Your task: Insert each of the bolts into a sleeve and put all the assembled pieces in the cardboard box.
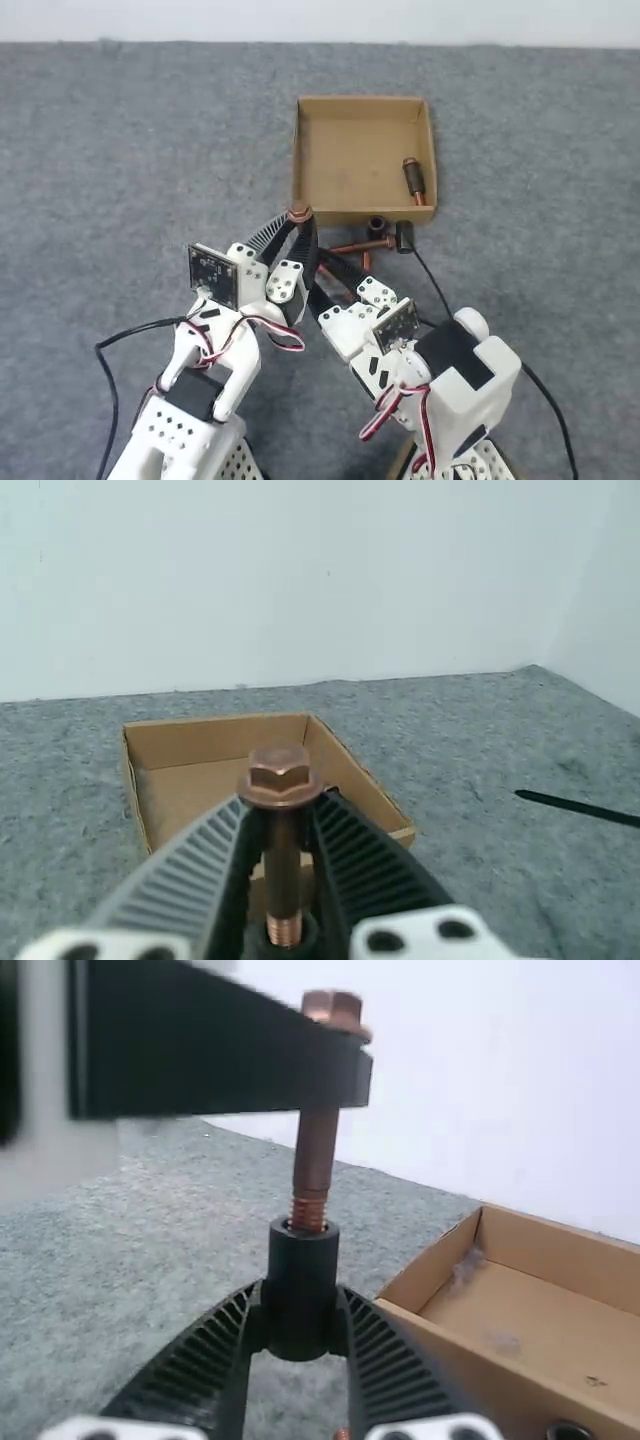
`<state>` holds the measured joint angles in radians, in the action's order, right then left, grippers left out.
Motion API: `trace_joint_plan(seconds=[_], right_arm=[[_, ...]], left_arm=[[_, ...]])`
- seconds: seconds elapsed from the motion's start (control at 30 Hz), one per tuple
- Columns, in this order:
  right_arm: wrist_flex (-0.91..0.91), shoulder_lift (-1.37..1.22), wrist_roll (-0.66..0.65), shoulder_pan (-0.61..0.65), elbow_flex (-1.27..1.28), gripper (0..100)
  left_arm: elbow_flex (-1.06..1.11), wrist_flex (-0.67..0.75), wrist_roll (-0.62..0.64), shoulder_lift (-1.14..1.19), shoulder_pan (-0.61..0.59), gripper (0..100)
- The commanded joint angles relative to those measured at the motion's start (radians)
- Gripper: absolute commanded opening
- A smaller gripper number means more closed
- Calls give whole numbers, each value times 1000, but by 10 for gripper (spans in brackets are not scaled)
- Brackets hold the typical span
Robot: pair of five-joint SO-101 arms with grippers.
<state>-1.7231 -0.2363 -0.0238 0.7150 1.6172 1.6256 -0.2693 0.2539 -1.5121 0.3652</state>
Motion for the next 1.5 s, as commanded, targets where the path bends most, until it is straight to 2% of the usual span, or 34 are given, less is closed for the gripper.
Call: trace_joint_plan(seconds=[0.0,0.2,1.33,1.47], right_arm=[[2,51,9,-50,28,6],[2,54,9,-54,28,6],[1,54,9,-54,26,6],[1,54,9,-54,26,6]], left_arm=[[13,28,-2,-20,5,11],[65,28,-2,-20,5,11],[65,-14,-2,-20,-5,13],[65,-15,15,-20,-5,58]])
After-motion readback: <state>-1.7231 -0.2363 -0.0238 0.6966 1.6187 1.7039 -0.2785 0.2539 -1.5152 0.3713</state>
